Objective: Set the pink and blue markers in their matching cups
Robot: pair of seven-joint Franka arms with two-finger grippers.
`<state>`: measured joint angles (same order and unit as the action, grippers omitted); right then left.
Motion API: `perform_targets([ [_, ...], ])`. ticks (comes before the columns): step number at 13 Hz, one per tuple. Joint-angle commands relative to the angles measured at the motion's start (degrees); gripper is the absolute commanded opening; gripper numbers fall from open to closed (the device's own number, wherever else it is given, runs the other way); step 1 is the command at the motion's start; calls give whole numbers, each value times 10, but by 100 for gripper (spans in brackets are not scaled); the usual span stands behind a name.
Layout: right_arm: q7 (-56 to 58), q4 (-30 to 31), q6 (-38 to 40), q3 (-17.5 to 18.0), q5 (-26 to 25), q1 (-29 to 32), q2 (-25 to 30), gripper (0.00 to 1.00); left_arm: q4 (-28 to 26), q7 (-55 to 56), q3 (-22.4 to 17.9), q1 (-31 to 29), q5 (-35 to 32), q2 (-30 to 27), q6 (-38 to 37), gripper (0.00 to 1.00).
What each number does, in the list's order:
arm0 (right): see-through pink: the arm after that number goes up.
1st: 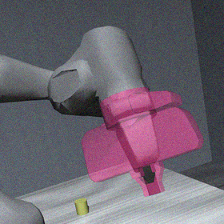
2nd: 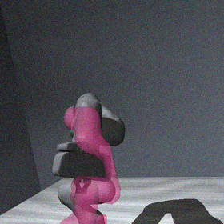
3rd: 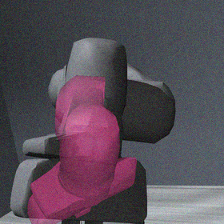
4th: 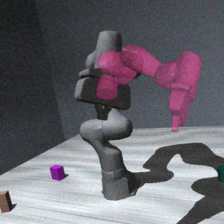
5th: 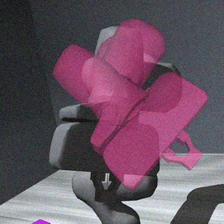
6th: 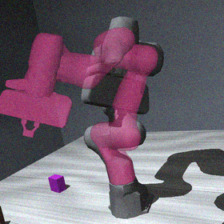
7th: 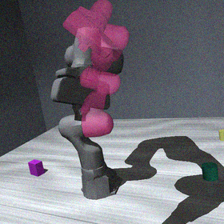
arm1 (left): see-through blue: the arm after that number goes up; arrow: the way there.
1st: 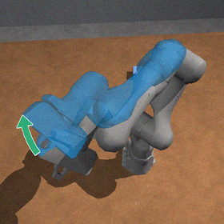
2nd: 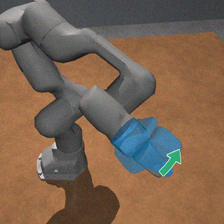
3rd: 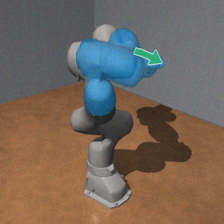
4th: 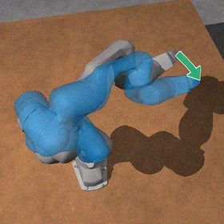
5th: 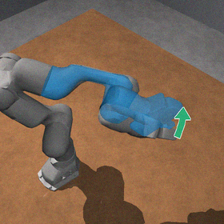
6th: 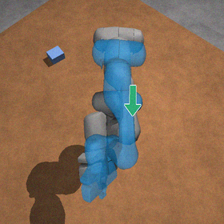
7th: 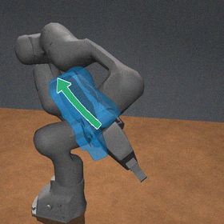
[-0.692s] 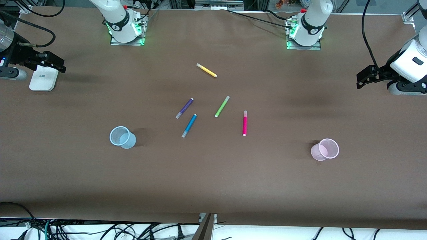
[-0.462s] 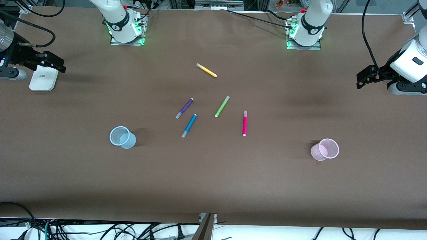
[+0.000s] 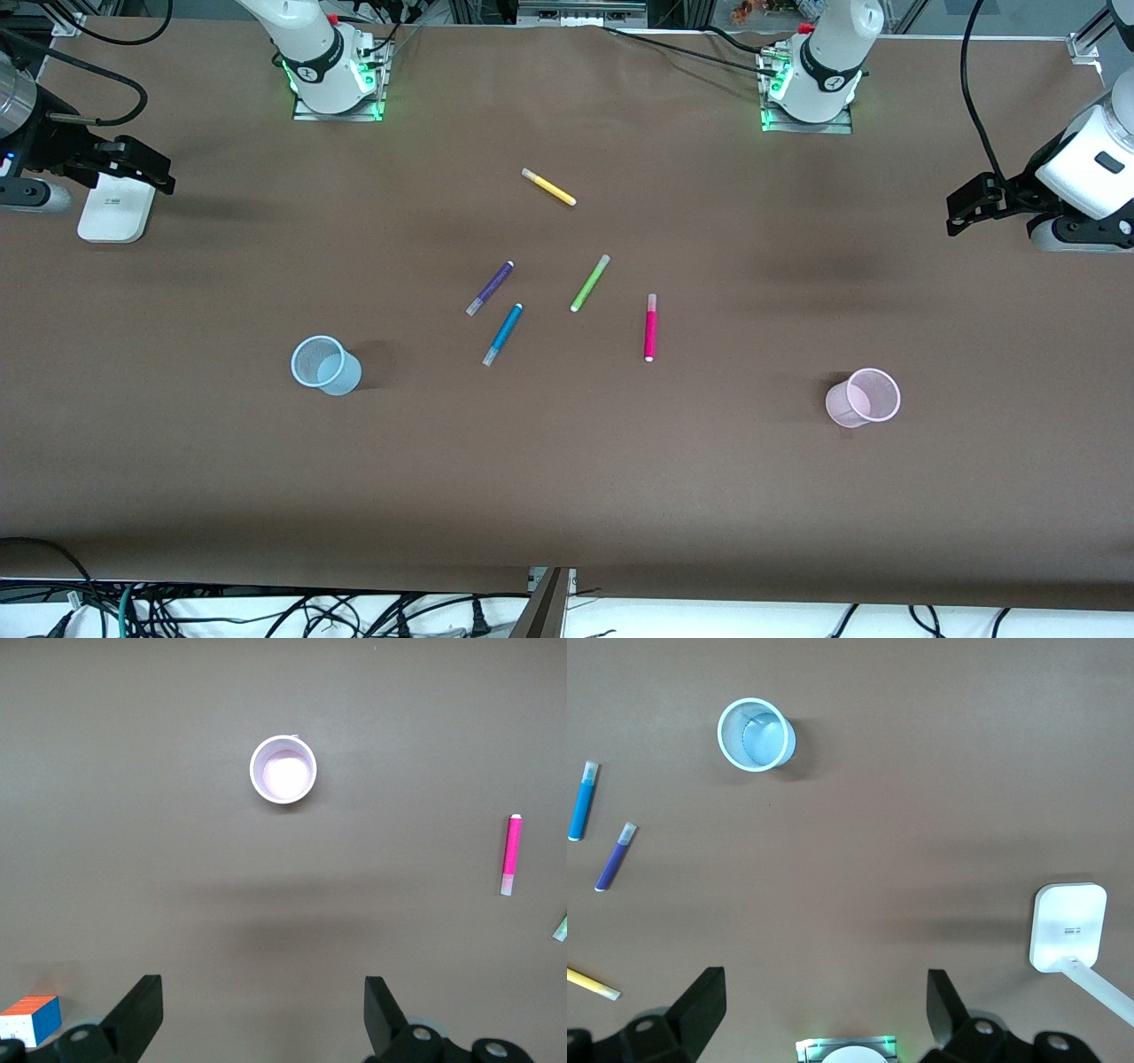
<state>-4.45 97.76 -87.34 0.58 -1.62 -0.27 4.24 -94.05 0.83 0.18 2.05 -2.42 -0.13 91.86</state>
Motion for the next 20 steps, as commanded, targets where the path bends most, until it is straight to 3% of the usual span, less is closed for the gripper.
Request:
perform_targets([
  [1,2,-6,-1,9,13,12,-1,100,1,-7,5,-4,-5,-7,-10,100],
  [13,-6,-6,8,10,22,-2,-33,100,1,-7,18,1,-4,4,-22,100],
  [17,-53,-34,6,12,29,-31,-71,100,0,-7,47,8,5,29,-50,100],
  [20,-120,-65,-4,12,31,-76,-115,100,0,0,58,8,51,44,-44,100],
])
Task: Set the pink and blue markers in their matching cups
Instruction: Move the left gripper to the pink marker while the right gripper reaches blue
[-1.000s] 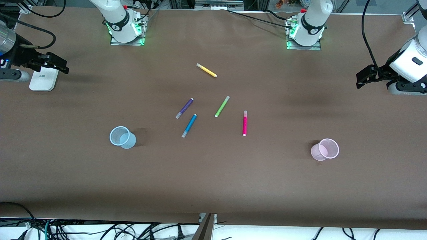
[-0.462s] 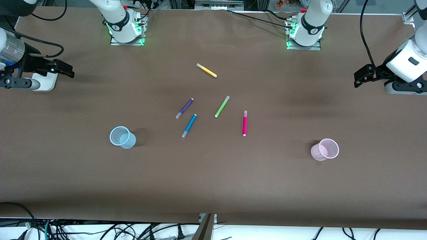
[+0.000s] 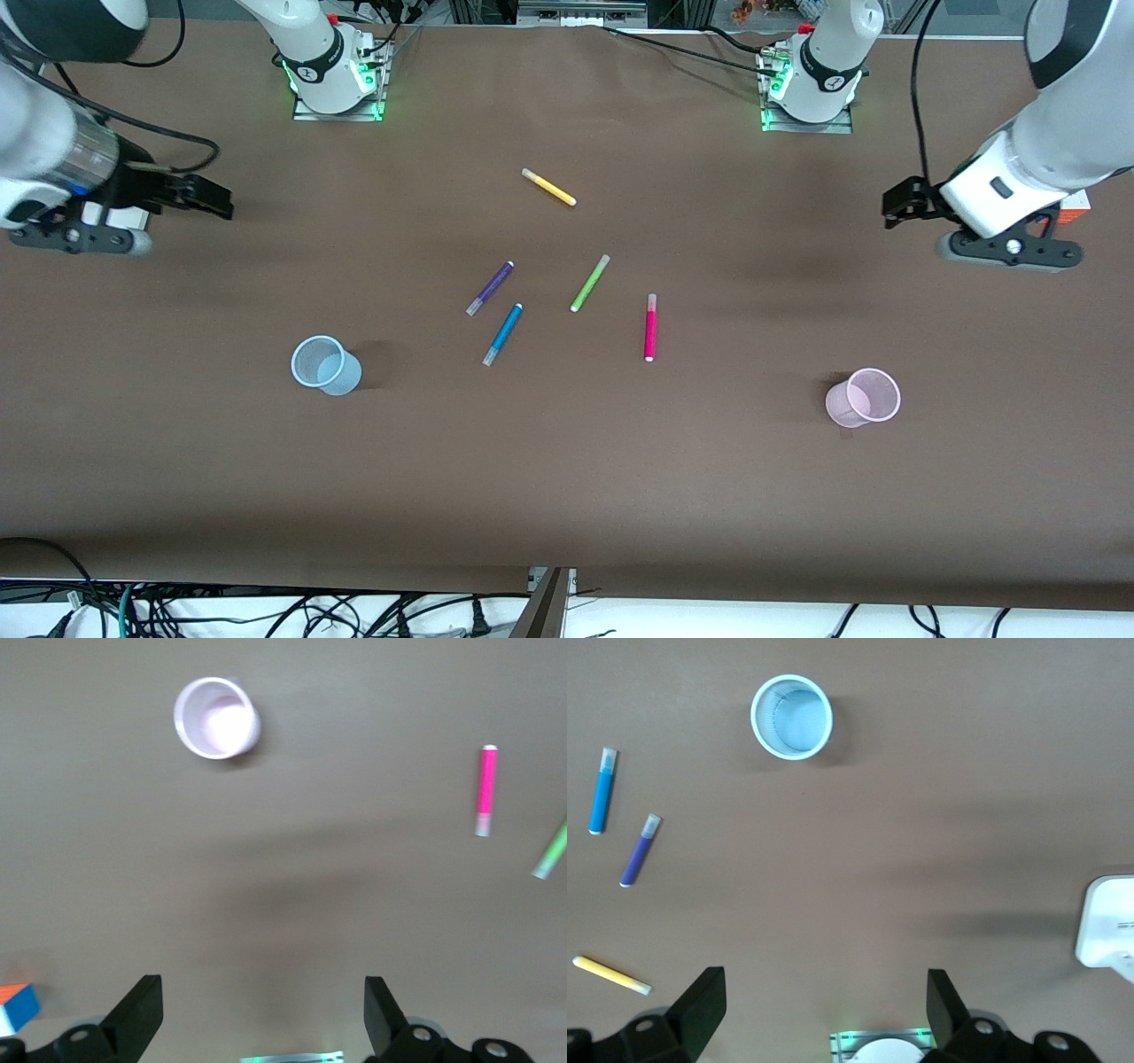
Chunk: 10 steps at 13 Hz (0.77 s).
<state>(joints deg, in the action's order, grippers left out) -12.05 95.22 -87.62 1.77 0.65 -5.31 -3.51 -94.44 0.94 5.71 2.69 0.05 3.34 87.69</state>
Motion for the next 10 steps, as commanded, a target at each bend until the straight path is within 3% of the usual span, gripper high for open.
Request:
perform_targets([
  [1,-67,-44,-11,0,8,-39,-51,100,3,-1,8,2,29,19,11,100],
  [8,-178,-44,-125,0,12,-104,-127,100,-5,43,68,2,28,129,113,100],
  [10,-189,-43,-149,0,43,-106,-153,100,-7,48,76,9,29,162,152,100],
])
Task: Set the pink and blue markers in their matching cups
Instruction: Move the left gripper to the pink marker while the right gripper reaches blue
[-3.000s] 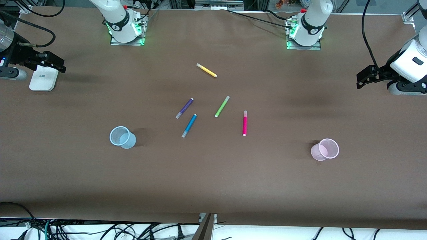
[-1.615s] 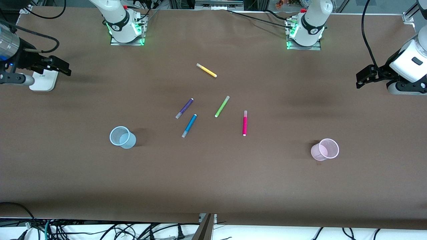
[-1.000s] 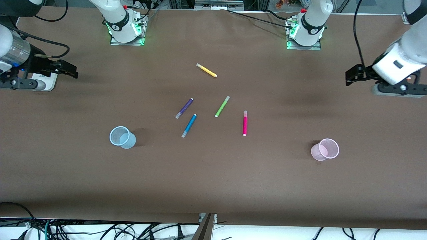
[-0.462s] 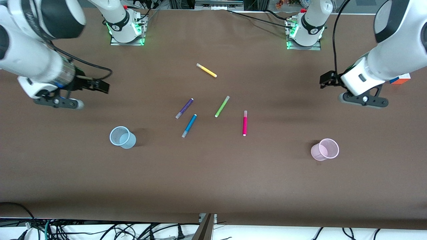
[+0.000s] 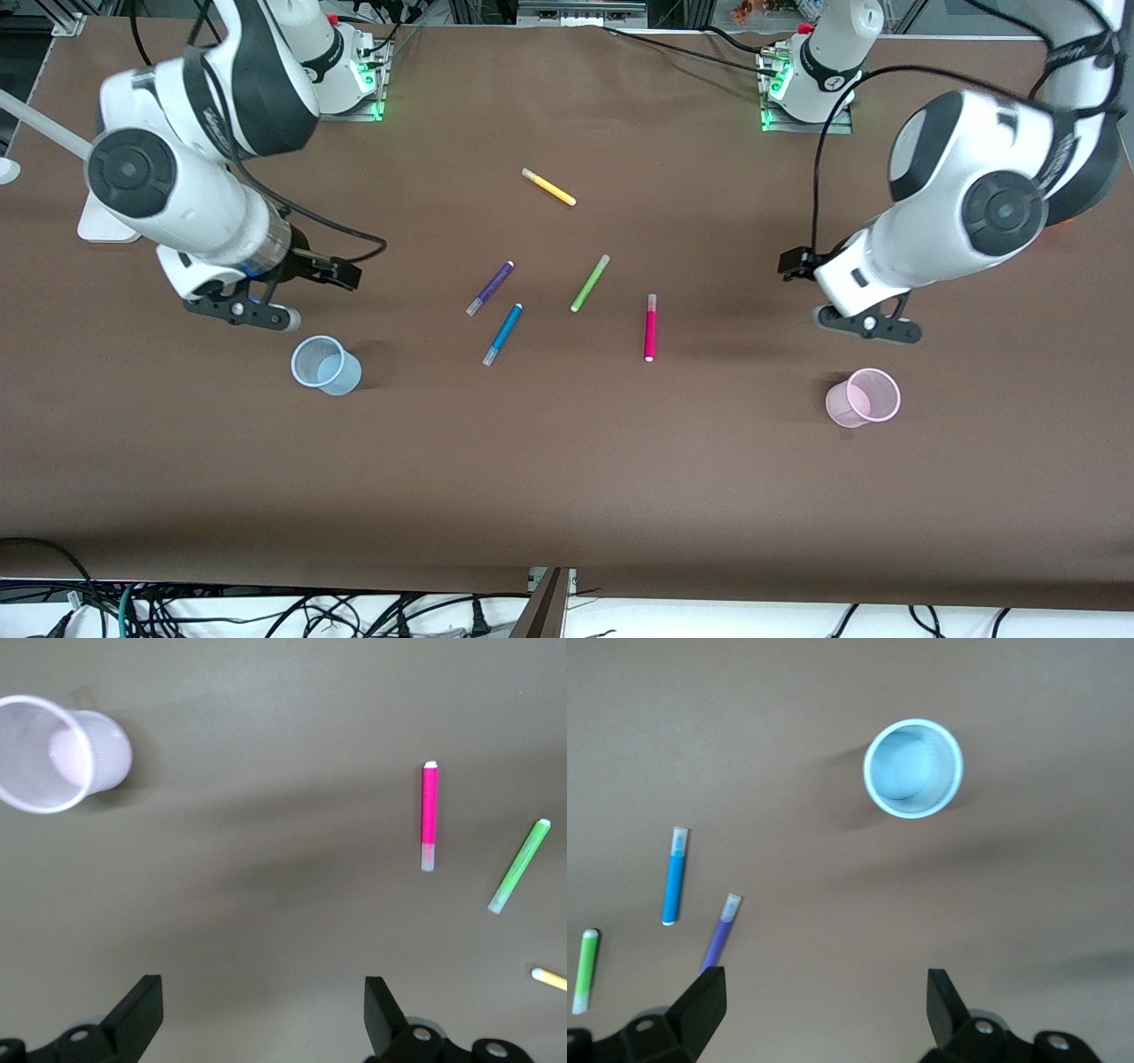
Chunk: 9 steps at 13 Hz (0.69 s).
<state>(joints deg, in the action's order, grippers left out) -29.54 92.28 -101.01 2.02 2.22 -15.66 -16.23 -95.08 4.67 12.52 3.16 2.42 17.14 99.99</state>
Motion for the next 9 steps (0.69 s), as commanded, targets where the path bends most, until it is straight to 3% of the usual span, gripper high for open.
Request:
perform_targets([
  [1,-26,-13,-30,-3,32,-3,-39,100,-1,26,10,19,5,39,48,100],
  [3,-45,-11,-60,-3,33,-23,-67,100,-16,78,9,52,-2,61,93,100],
  [7,-108,-9,-144,-3,31,-65,-127,100,-110,90,10,76,-3,86,255,100],
  [9,-150,-9,-188,-3,31,-85,-156,100,-112,92,8,93,-6,114,293,100],
])
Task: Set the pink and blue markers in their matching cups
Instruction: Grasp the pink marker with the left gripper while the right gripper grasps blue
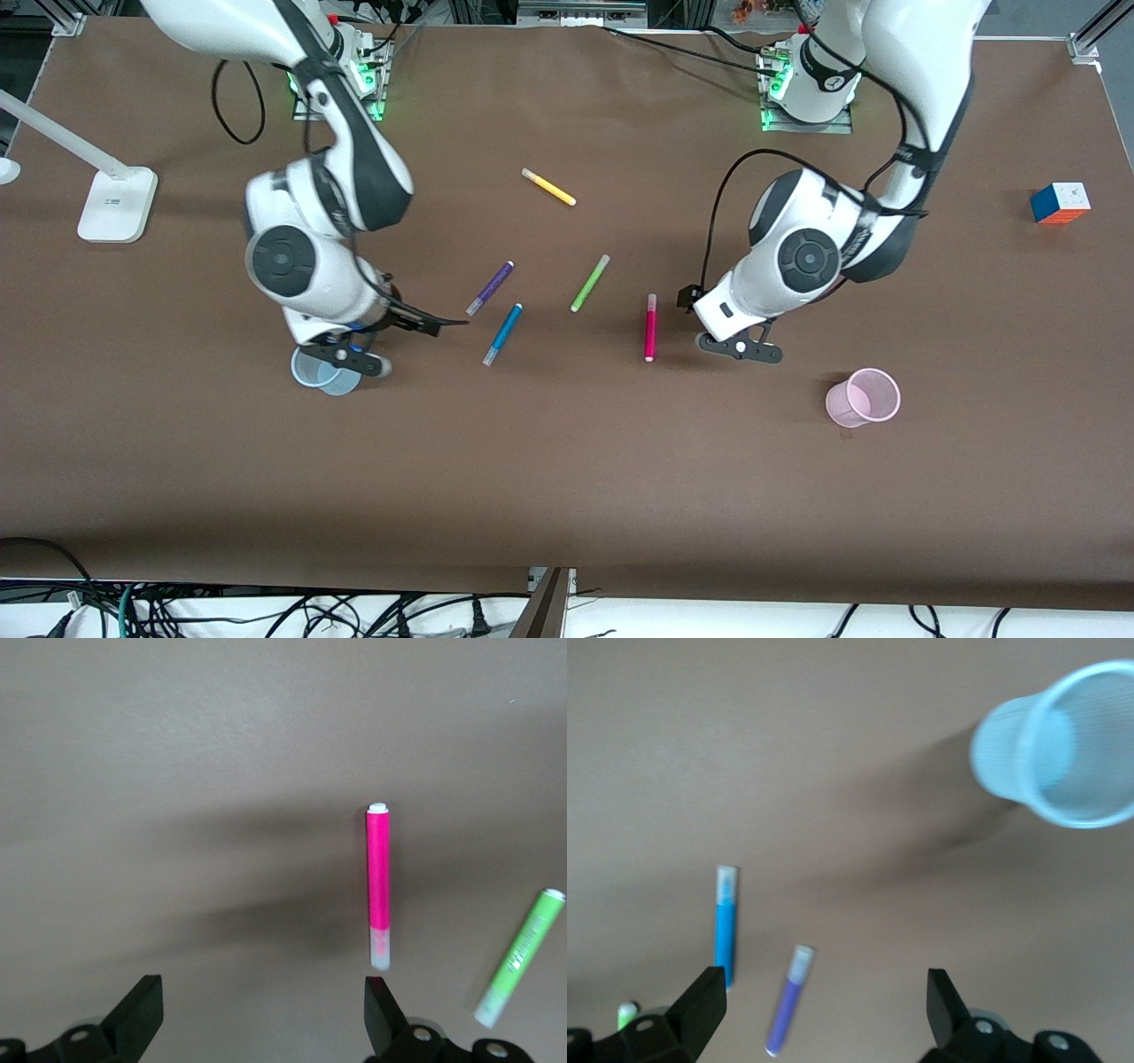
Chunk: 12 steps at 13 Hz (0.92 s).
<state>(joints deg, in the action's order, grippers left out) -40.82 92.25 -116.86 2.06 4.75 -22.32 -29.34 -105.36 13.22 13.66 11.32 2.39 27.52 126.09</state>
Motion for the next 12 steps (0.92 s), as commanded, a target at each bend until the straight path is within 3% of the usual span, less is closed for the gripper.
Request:
perform_targets([
  [1,-56,-8,-48,-4,5,-26,-37,100,-9,7,-4,21,-9,25,56,100],
  [5,-101,-8,-113,-4,-1,-65,-88,100,-8,64,-5,58,-40,59,98,100],
  [8,-112,-9,-173,-5,0,-82,-123,100,-8,137,-3,83,-109,73,99,100],
  [12,-116,-12,-199,-4,-2,-84,-144,100,-6,178,-4,111,-114,97,125,100],
])
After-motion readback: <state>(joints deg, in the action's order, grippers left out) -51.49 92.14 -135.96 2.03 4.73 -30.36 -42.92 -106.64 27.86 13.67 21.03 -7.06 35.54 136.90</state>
